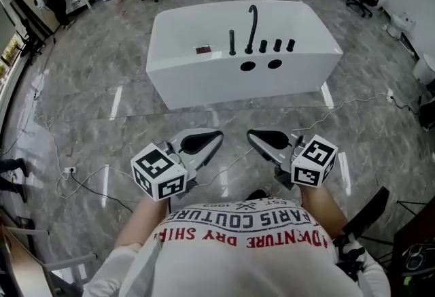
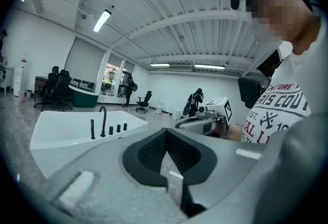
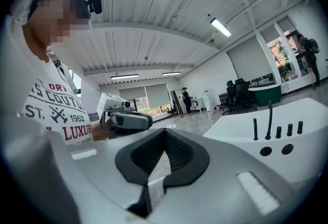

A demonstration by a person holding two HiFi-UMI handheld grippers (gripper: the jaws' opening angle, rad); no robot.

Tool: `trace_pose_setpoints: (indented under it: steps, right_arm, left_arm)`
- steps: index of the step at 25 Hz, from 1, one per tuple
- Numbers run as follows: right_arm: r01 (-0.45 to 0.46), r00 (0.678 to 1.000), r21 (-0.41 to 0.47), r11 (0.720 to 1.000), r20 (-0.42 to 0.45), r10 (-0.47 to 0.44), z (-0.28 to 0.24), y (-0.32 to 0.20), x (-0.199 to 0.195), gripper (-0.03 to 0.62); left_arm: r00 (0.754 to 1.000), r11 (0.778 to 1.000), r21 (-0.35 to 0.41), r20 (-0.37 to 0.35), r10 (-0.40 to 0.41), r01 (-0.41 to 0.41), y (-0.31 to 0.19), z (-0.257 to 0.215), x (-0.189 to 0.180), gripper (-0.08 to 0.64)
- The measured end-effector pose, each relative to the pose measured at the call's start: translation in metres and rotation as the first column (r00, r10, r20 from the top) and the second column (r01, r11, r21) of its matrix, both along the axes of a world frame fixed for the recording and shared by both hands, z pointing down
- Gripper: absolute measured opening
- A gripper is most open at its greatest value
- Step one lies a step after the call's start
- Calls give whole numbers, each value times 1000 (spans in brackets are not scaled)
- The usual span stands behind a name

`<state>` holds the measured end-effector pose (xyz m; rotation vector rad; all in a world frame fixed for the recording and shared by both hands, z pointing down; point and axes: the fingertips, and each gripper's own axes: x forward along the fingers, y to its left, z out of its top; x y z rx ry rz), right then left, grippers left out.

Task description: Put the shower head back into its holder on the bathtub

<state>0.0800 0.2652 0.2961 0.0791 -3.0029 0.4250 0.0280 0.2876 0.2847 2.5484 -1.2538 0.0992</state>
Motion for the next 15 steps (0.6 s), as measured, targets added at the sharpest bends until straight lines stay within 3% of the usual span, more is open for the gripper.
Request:
trace_pose_setpoints:
  steps: [15]
  right_arm:
    - [-48,999,-17,999,-6,47,0,-8,18,5]
  left_arm:
    - [1000,1000,4,-19,7,-7,-7,-3,8,2]
